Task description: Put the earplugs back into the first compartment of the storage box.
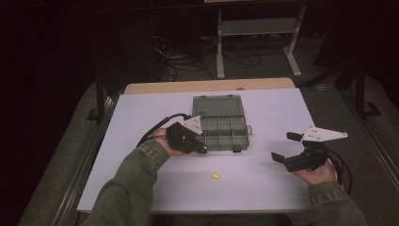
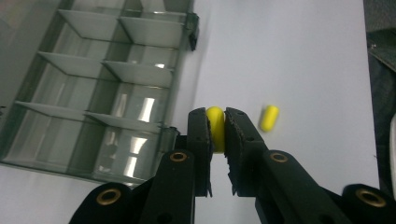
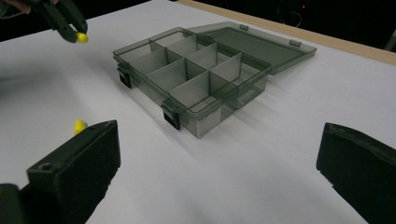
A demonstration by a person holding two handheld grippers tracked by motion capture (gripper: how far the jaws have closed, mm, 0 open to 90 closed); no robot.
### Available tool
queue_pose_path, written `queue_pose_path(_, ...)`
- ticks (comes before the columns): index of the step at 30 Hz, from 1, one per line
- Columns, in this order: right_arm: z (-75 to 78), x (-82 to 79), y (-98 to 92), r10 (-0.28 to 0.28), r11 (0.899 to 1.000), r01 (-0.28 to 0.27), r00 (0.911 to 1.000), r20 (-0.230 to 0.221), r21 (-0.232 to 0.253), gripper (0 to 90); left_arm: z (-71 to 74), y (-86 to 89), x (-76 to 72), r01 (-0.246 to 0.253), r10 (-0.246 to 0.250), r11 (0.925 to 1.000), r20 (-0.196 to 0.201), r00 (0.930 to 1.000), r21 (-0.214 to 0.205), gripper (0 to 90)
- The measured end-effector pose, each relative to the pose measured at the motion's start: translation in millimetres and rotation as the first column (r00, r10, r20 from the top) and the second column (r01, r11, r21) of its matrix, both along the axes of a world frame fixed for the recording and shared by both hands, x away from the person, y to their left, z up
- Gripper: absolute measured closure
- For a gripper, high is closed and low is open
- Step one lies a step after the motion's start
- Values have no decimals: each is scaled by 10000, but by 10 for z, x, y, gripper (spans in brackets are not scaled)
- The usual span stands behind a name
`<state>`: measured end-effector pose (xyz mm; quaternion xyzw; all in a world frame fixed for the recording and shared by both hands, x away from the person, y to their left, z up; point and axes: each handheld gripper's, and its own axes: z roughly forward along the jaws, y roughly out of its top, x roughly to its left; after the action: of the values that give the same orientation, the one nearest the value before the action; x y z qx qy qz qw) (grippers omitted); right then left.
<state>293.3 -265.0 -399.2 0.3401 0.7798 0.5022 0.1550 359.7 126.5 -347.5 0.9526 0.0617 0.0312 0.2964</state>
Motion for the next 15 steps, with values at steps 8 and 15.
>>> queue_pose_path(8,-6,-1,6,70,10000,-70,10000,-61,-26,0,41,63,199,-568,570,9975,37,9984,-431,806)
queue_pose_path(15,-8,-2,2,99,9999,-99,9999,-60,-22,0,57,127,331,-1064,1071,9922,65,9942,-653,807)
